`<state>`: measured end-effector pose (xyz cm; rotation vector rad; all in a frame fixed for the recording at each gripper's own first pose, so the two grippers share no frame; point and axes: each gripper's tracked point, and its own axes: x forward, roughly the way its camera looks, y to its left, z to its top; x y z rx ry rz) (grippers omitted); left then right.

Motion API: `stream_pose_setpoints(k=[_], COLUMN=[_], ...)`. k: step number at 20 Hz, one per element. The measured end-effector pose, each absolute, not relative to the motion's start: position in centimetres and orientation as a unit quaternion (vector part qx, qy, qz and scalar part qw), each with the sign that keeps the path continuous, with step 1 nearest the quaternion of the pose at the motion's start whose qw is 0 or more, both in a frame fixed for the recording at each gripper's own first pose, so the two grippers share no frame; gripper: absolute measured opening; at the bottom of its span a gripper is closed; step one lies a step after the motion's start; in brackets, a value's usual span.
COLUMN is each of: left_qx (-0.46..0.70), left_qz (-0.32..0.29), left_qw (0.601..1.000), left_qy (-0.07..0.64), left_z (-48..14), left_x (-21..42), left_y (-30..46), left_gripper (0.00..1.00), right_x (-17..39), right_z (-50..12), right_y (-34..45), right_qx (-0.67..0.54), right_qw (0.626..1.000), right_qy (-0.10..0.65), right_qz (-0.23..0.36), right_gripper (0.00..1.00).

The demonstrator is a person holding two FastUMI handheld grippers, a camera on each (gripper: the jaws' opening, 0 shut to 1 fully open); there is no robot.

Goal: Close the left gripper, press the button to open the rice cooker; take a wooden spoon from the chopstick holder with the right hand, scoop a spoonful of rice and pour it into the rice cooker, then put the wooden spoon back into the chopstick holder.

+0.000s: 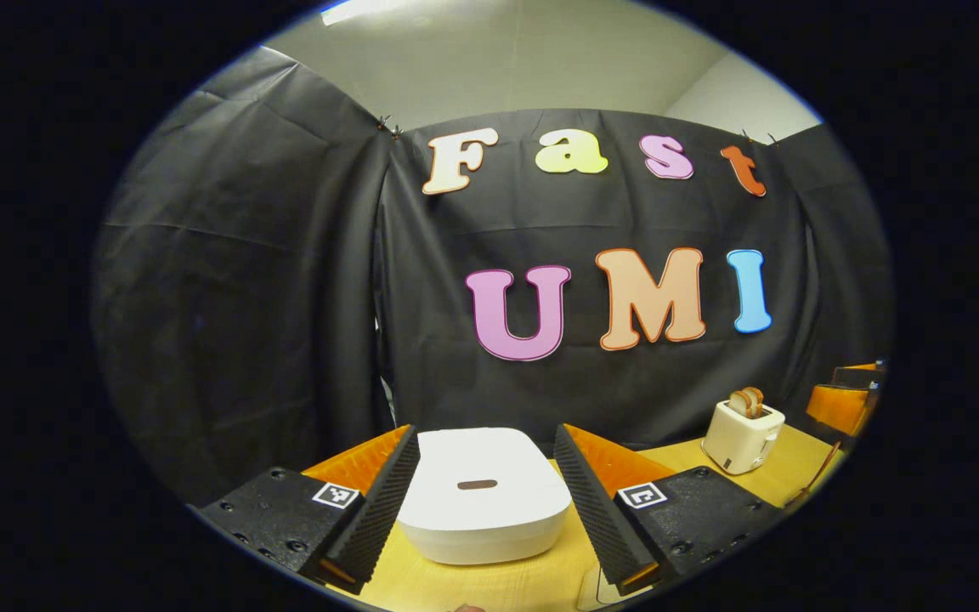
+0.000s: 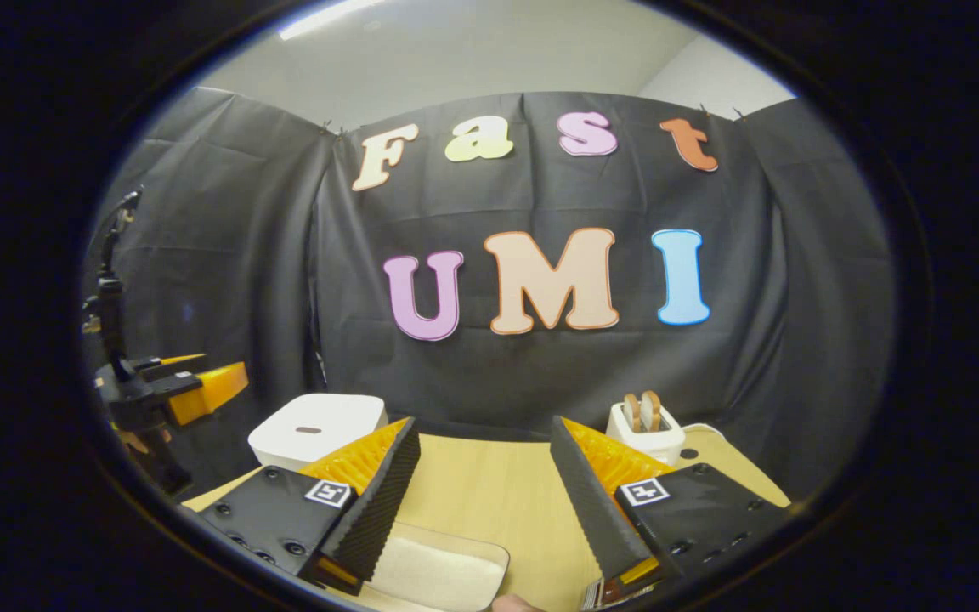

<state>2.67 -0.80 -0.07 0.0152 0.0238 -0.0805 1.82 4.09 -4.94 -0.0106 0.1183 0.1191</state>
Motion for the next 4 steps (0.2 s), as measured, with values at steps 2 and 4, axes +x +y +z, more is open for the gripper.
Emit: stream_pose_setpoints(k=[2,4], left_qx=[-0.006,-0.013], left_qz=[-0.038,-0.033], left_qw=[0.999,0.999], left_qy=[0.010,0.014], left_z=[0.5,0.1], left_x=[1.1,-0.3], left_y=[-1.2,-1.4], left_gripper=[0.94,0.94], right_x=[2.0,2.1], right_z=[-4.7,-4.7], right_y=[4.3,3.9], right_qx=[-0.005,-0.004], right_qw=[0.997,0.997], right_qy=[0.052,0.049], right_qz=[0.060,0.053], right_gripper=[0.99,0.96])
